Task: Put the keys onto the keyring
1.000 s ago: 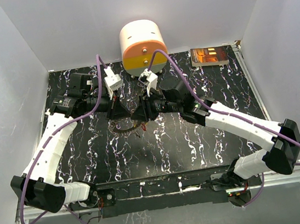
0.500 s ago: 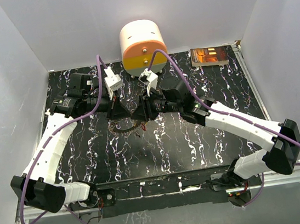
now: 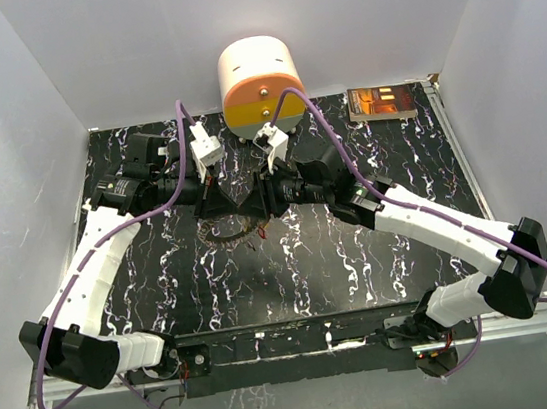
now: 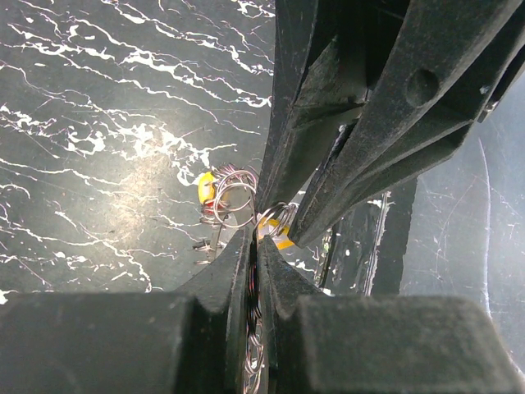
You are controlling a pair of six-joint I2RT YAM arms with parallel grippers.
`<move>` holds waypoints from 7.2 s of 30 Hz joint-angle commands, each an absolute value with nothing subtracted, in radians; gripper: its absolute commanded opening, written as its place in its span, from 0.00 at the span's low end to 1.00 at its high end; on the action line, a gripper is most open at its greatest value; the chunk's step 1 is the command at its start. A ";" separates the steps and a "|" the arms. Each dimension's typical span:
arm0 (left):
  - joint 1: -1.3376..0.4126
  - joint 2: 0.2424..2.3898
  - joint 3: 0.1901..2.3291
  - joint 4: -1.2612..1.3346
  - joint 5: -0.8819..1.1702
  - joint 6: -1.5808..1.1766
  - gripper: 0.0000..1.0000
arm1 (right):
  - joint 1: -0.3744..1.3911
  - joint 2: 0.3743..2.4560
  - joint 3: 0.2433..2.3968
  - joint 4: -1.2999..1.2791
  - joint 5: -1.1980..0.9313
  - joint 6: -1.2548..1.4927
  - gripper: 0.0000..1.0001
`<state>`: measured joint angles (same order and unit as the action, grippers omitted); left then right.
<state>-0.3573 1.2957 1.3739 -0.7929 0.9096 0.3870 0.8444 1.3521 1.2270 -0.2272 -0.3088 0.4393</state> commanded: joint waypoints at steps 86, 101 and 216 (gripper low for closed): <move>-0.541 1.327 1.291 -0.580 0.738 0.292 0.15 | 0.858 1.443 1.451 -0.716 0.181 1.446 0.08; -0.579 1.320 1.248 -0.571 0.661 0.354 0.09 | 0.862 1.442 1.452 -0.674 0.141 1.482 0.08; -0.589 1.141 1.125 -0.403 0.445 0.319 0.21 | 0.856 1.462 1.412 -0.535 0.089 1.647 0.08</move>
